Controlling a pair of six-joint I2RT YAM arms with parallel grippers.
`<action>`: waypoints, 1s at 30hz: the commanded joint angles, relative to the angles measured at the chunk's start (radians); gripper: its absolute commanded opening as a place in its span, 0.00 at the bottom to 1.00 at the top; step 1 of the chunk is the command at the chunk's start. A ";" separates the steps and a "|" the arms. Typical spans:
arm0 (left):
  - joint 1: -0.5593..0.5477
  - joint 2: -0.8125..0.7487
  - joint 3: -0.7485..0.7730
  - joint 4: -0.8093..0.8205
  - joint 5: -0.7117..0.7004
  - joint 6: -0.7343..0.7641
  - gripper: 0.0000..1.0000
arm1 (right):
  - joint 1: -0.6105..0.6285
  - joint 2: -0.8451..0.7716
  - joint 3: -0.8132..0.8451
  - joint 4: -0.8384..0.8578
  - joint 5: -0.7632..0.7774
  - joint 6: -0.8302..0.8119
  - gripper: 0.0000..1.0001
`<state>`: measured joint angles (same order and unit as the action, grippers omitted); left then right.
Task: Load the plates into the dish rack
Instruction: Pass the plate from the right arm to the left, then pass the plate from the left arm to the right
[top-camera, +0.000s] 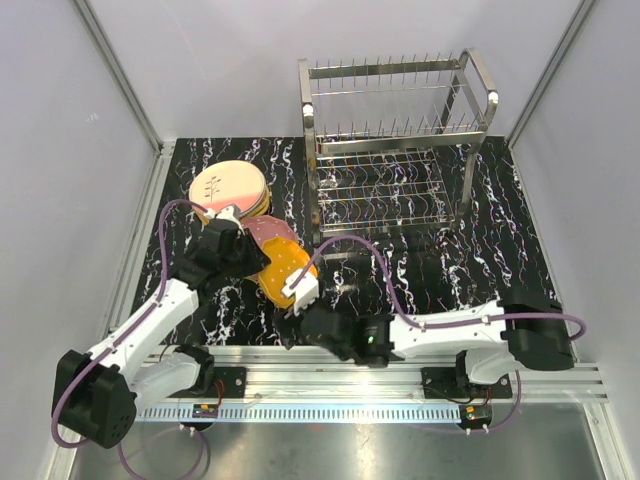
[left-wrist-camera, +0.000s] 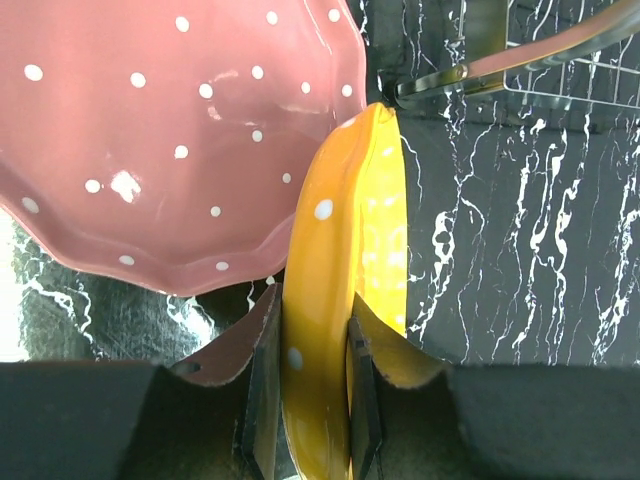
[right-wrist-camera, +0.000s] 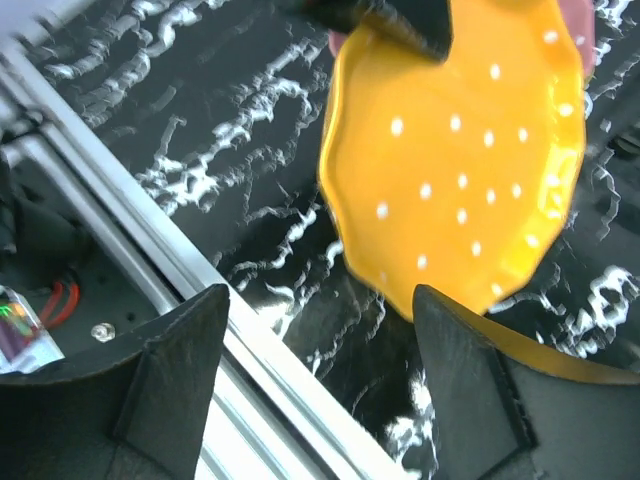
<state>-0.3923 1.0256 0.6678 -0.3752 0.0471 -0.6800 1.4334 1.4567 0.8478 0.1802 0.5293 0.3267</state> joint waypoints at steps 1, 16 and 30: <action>-0.011 -0.050 0.078 0.049 -0.024 -0.016 0.00 | 0.100 0.097 0.135 -0.134 0.338 -0.002 0.84; -0.062 -0.168 0.134 -0.085 -0.004 -0.041 0.00 | 0.148 0.462 0.548 -0.676 0.689 0.245 0.96; -0.074 -0.300 0.087 -0.093 0.112 -0.110 0.00 | 0.142 0.465 0.520 -0.746 0.725 0.318 0.68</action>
<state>-0.4580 0.7723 0.7147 -0.5812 0.0696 -0.7437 1.5742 1.9331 1.3563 -0.5350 1.1648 0.5930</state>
